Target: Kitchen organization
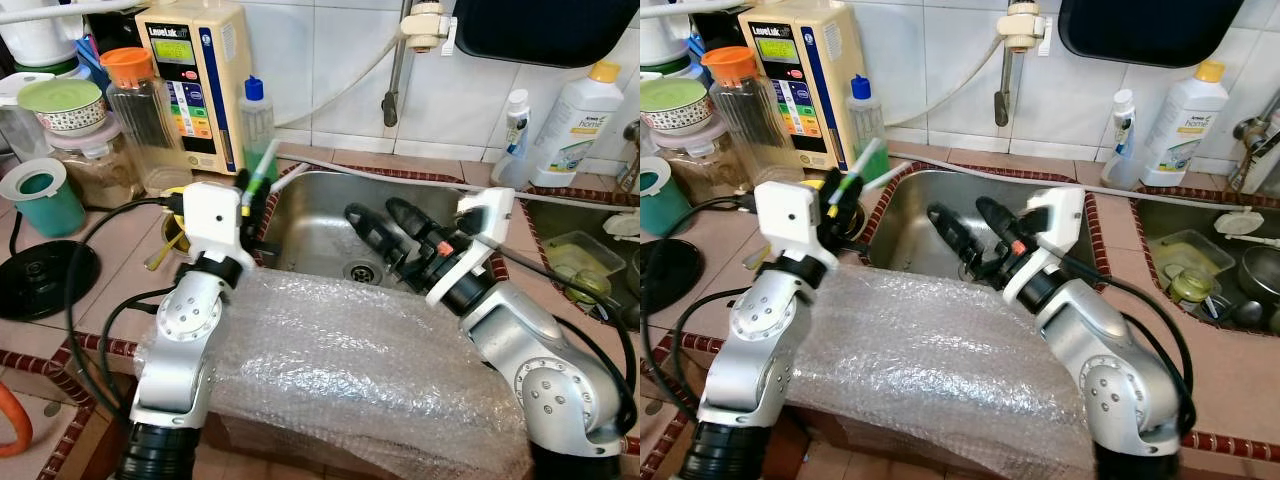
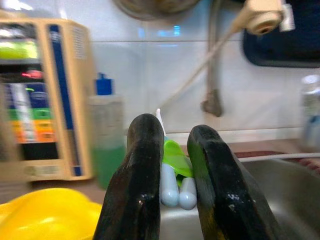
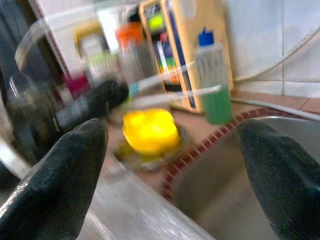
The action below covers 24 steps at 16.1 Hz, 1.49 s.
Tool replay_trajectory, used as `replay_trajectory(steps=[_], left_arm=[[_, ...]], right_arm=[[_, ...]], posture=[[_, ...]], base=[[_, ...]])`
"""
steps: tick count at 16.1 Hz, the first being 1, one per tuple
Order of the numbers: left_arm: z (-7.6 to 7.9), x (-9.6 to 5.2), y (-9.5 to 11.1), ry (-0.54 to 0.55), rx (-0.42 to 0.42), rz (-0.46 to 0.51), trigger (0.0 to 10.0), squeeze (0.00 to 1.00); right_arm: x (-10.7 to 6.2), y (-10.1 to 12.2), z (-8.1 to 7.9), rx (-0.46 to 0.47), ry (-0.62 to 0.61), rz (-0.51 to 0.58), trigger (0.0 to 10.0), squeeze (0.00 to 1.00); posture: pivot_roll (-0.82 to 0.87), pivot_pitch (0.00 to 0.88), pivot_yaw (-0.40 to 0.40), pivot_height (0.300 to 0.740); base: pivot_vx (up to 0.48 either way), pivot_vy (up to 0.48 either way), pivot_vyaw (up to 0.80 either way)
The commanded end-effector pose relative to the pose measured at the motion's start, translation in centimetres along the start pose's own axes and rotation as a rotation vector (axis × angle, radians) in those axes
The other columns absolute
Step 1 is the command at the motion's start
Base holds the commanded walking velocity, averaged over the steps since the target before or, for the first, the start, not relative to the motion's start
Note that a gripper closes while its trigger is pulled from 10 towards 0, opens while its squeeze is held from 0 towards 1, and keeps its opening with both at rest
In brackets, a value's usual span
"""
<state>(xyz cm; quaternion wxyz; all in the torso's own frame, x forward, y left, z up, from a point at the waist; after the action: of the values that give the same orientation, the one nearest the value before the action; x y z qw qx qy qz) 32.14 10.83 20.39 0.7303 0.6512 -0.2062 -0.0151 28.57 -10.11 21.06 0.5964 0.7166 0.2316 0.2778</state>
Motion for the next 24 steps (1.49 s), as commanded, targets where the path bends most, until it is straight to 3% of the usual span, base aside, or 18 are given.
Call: replay_trajectory(steps=[1, 5, 7, 9, 11, 12, 15, 20, 21, 24], left_arm=[[0.7, 0.3, 0.7, -0.043, -0.02, 0.02, 0.0, 0.0], [1.8, 1.1, 0.6, -0.132, -0.112, -0.021, 0.0, 0.0], [3.3, 1.7, 0.6, -0.242, -0.136, -0.045, 0.0, 0.0], [4.9, 2.3, 0.1, -0.327, -0.14, -0.099, 0.0, 0.0], [5.8, 2.4, -0.1, -0.367, -0.143, -0.11, 0.0, 0.0], [7.3, 2.5, -0.1, -0.44, -0.144, -0.112, 0.0, 0.0], [7.8, 2.6, -0.2, -0.458, -0.13, -0.115, 0.0, 0.0], [6.5, 2.3, -1.2, -0.448, -0.025, -0.142, 0.0, 0.0], [6.1, 2.4, -1.2, -0.439, -0.016, -0.142, 0.0, 0.0], [4.1, 2.0, -1.2, -0.38, 0.047, -0.141, 0.0, 0.0]], right_arm=[[0.2, -0.4, -0.1, -0.067, 0.009, -0.024, 10.0, 0.0], [0.3, 0.3, 1.2, -0.317, -0.018, -0.022, 10.0, 0.0], [0.8, 1.9, 3.3, -0.6, -0.105, 0.014, 10.0, 0.0], [1.5, 3.2, 4.2, -0.774, -0.132, 0.043, 10.0, 0.0], [1.7, 3.1, 4.1, -0.827, -0.112, 0.038, 10.0, 0.0], [2.3, 2.5, 3.7, -0.899, -0.036, 0.012, 10.0, 0.0], [2.3, 1.6, 3.5, -0.954, 0.065, -0.015, 10.0, 0.0], [1.5, 2.1, 4.6, -1.044, 0.143, -0.099, 10.0, 0.0], [1.4, 2.4, 5.0, -1.071, 0.123, -0.094, 10.0, 0.0], [1.3, 4.9, 6.9, -1.135, -0.103, 0.015, 10.0, 0.0]], posture=[[0.01, 0.0, 0.014, 0.74], [0.01, 0.0, 0.007, 0.74], [0.01, 0.0, 0.001, 0.74], [0.02, 0.0, 0.001, 0.74], [0.01, 0.0, -0.004, 0.74], [0.01, 0.0, -0.004, 0.74], [0.01, 0.0, -0.005, 0.74], [0.0, 0.0, -0.007, 0.74], [0.0, 0.0, -0.008, 0.74], [0.01, 0.0, -0.009, 0.74]], base=[[0.0, 0.0, 0.0], [0.0, 0.0, 0.0], [0.0, 0.0, 0.0], [0.0, 0.0, 0.0], [0.0, 0.0, 0.0], [0.0, 0.0, 0.0], [0.0, 0.0, 0.0], [0.0, 0.0, 0.0], [0.0, 0.0, 0.0], [0.0, 0.0, 0.0]])
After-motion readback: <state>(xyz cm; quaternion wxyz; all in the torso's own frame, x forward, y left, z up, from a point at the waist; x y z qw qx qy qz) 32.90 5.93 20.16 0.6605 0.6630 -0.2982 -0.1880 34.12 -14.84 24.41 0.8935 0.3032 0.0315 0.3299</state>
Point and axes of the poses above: a point about 5 cm out from each wrist's last joint towards the gripper, its own x axis pointing out of the wrist towards the gripper, its own y axis along the axis of the wrist's last joint, z = x × y, the point moved 2 cm from there along x, pointing out of the wrist towards the gripper, and after that the axes turned 6 degrees about -x, right-handed, at the moved point
